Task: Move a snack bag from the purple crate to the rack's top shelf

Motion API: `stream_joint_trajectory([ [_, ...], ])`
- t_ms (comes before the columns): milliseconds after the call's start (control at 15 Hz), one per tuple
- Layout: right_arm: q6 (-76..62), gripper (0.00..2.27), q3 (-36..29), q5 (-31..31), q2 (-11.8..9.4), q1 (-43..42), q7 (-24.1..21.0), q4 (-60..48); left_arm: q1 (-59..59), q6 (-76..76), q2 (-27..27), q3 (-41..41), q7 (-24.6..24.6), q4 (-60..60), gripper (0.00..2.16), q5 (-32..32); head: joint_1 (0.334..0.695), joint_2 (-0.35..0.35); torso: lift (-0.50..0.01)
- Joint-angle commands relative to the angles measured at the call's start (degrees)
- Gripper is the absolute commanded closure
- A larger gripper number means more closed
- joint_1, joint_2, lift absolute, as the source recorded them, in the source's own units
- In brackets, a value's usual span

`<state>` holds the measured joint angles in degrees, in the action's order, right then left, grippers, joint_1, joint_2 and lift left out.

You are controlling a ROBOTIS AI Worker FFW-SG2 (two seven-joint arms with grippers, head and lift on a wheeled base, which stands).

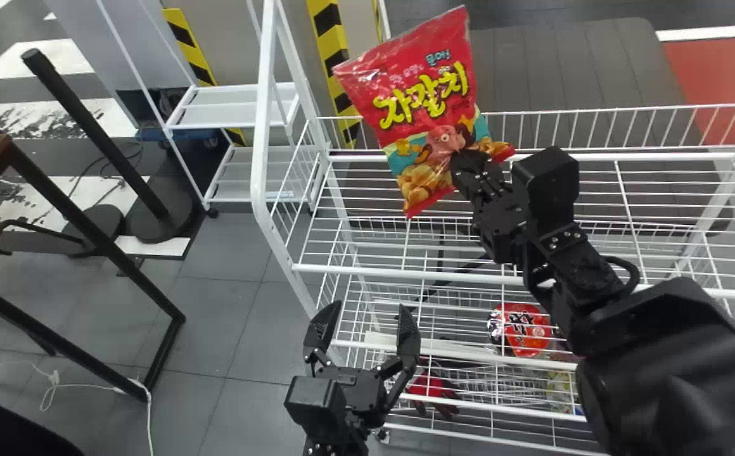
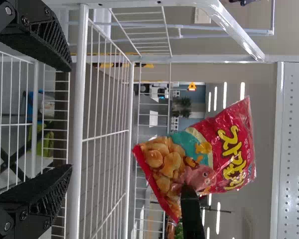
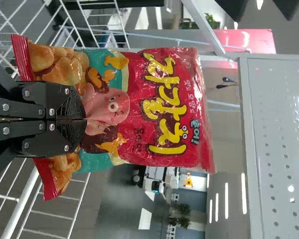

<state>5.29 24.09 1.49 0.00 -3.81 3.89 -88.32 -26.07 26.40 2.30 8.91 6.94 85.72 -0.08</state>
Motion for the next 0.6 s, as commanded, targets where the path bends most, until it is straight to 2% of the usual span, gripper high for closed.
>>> stream_joint_trajectory([
  [0,-5.50,1.78,0.25,-3.69,0.05,-2.61,-0.72,6.14,1.03,0.18,0.24,-0.12,-0.08,-1.61,0.14,0.34,0.695,0.231,0.000],
  [533,-9.72,1.78,1.31,-14.94,0.05,-4.63,0.77,14.23,1.38,2.81,0.33,-0.74,-0.70,-3.10,0.14,1.13,0.695,0.238,0.000],
])
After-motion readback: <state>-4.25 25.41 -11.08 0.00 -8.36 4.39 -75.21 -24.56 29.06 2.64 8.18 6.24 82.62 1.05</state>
